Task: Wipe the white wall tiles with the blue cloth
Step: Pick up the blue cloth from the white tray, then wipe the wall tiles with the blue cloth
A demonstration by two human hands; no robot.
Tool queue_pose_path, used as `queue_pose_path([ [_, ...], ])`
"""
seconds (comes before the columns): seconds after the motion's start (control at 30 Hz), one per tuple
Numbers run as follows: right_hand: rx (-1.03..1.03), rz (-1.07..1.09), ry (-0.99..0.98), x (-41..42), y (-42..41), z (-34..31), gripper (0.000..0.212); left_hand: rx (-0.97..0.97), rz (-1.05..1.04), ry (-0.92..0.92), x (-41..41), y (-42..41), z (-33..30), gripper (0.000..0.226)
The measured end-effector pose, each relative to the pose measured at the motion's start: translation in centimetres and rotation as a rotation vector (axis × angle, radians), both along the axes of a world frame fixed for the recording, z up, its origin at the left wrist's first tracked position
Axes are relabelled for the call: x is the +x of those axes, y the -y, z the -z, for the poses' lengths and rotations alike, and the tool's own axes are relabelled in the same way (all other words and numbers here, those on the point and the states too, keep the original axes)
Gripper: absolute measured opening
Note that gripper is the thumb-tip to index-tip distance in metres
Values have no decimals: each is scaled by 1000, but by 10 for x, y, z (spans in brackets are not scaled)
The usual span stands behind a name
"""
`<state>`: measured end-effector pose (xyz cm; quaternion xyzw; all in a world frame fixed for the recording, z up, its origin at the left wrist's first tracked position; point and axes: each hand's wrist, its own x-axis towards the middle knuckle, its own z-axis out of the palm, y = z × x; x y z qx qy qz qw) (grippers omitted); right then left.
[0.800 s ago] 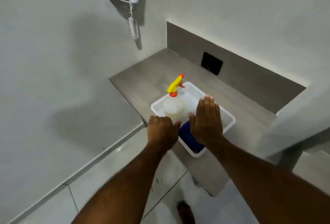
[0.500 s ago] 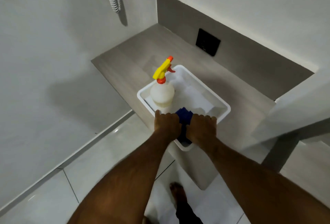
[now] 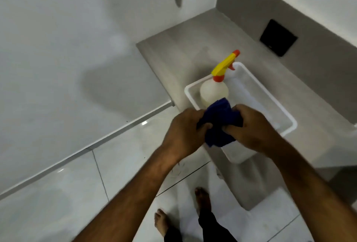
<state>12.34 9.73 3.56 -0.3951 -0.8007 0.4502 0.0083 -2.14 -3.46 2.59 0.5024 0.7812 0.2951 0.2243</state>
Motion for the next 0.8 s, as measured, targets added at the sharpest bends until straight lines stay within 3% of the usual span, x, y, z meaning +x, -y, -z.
queue_pose_path([
  [0.1, 17, -73, -73, -45, 49, 24, 30, 22, -144, 8, -38, 55, 23, 24],
  [0.23, 166, -236, 18, -100, 120, 120, 49, -205, -376, -171, -76, 130, 117, 65],
  [0.33, 132, -325, 191, -108, 156, 231, 49, -509, -352, -200, -84, 183, 231, 88],
  [0.43, 57, -234, 330, -97, 166, 358, 38, -766, -250, -168, -78, 227, 367, 100],
  [0.57, 20, -100, 492, -85, 159, 530, 25, -885, -163, -178, -74, 254, 542, 114],
  [0.8, -176, -6, 545, -91, 143, 784, 40, -934, -83, -190, -90, 269, 779, 133],
])
